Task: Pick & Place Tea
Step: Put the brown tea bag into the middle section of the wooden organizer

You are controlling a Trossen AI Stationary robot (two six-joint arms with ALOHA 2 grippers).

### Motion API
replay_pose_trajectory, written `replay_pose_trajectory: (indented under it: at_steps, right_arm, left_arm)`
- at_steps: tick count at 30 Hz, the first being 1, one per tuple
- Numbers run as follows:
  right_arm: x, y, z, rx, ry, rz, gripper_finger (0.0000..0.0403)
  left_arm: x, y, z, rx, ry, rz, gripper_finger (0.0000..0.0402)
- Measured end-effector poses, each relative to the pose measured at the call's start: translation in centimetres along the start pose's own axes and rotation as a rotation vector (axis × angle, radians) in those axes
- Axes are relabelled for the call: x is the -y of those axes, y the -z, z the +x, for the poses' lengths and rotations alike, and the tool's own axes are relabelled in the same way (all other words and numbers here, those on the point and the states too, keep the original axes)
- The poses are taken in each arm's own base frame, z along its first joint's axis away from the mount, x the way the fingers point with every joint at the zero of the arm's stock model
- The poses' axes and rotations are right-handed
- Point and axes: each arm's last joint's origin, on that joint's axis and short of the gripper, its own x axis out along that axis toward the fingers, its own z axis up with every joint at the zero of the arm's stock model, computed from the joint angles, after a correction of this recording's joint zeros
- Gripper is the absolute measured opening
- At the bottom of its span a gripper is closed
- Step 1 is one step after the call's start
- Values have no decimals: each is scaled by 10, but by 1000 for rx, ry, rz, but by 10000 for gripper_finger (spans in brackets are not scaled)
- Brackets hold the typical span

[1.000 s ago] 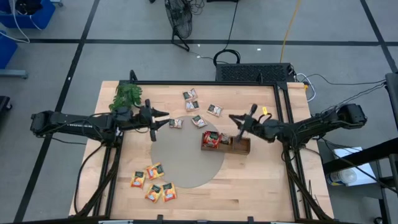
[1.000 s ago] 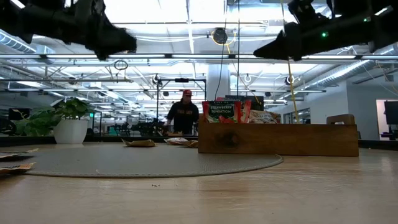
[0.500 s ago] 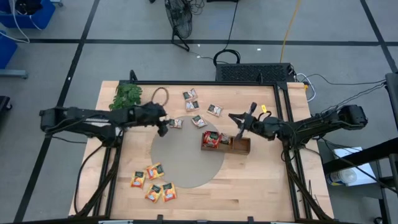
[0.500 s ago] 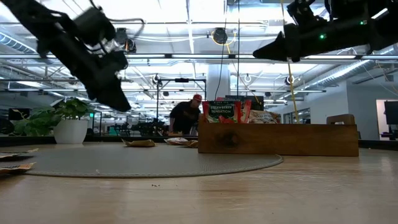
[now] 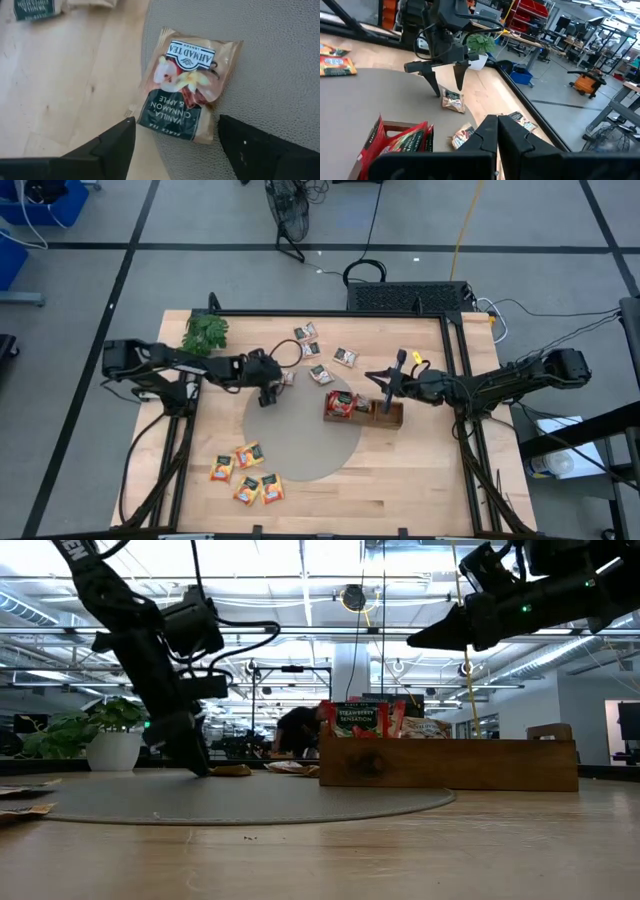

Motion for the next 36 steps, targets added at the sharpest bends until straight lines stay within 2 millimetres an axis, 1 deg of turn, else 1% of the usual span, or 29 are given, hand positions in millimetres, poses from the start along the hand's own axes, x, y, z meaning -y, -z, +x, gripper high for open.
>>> replay_pose_trajectory:
  at_steps: [5,9,13,17,20,22,23,24,27,31,33,36]
  right_arm:
    - [0,1,0,-8,-3,-13,0]
    - [-1,2,0,-16,-5,-15,0]
    - [-1,2,0,-24,-7,-18,0]
    - [-1,3,0,-27,-8,-18,0]
    - [-1,3,0,-27,-8,-18,0]
    - [-1,3,0,-27,-8,-18,0]
    - [-1,3,0,-27,-8,-18,0]
    - [-1,3,0,-27,-8,-18,0]
    - [-1,3,0,-27,-8,-6,0]
    - [-1,3,0,-27,-8,6,0]
    - [-1,3,0,-28,-8,6,0]
    - [-1,3,0,-27,-8,6,0]
  left_arm:
    - [1,0,6,-22,-24,37,257]
    - [1,0,7,-28,-22,58,236]
    - [2,1,7,-31,-5,67,201]
    - [3,1,8,-31,32,76,141]
    - [3,2,8,-32,59,64,82]
    - [4,2,8,-32,75,56,35]
    - [4,2,8,-34,77,54,19]
    - [4,3,8,-35,80,55,11]
    - [9,2,7,-36,66,105,6]
    - [19,1,0,-46,-6,259,4]
    - [24,-5,-5,-75,-46,335,3]
    - [31,-25,-18,-104,-117,468,2]
